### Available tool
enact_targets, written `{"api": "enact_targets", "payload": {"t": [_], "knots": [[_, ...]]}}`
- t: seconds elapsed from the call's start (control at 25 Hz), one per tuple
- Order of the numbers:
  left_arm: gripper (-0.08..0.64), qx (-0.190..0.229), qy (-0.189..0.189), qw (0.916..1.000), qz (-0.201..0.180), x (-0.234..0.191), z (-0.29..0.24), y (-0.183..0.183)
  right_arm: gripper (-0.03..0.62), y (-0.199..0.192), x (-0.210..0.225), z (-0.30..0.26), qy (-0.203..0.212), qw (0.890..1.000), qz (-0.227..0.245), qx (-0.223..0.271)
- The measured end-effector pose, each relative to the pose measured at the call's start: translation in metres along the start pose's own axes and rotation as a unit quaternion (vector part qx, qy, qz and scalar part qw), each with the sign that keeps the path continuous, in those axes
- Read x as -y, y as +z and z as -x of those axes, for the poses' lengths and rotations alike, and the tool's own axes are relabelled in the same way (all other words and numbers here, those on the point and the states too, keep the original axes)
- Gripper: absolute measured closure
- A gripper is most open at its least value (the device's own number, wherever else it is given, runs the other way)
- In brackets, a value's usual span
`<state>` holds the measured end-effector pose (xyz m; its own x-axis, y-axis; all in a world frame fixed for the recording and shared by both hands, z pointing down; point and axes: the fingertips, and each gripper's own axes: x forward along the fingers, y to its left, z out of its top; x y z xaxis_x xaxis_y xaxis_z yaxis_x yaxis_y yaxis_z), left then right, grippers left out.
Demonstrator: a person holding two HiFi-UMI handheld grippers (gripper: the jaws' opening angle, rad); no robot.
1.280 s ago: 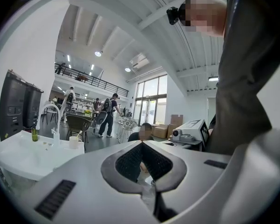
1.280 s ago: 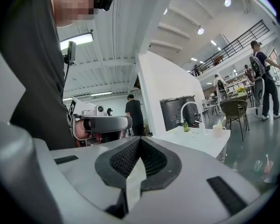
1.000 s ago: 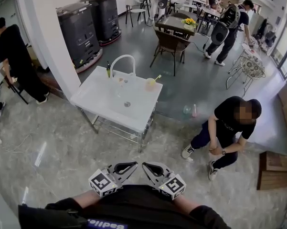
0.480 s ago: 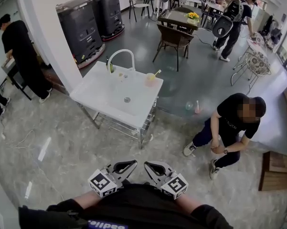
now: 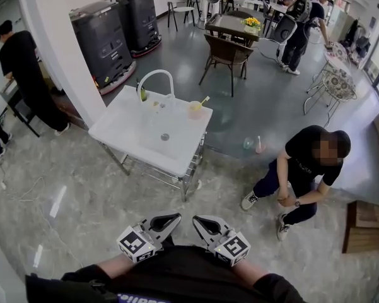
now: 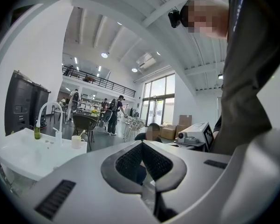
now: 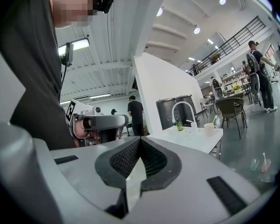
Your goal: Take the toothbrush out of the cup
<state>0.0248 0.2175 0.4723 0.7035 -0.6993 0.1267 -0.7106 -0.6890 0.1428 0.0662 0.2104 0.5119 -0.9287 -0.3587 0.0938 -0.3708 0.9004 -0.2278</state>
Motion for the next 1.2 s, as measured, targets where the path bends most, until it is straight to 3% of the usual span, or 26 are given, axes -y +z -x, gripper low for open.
{"api": "enact_targets", "payload": {"t": [0.56,1.2], "knots": [[0.551,-0.005,-0.048,0.9988,-0.005,-0.070,-0.015,0.014,0.581,0.006,0.038,-0.064,-0.036,0.999,-0.014,-0.030],[0.551,0.010,-0.106,0.9943,-0.007,-0.207,-0.027,0.035,0.581,0.033,0.101,-0.180,-0.110,0.993,-0.010,-0.027]]}}
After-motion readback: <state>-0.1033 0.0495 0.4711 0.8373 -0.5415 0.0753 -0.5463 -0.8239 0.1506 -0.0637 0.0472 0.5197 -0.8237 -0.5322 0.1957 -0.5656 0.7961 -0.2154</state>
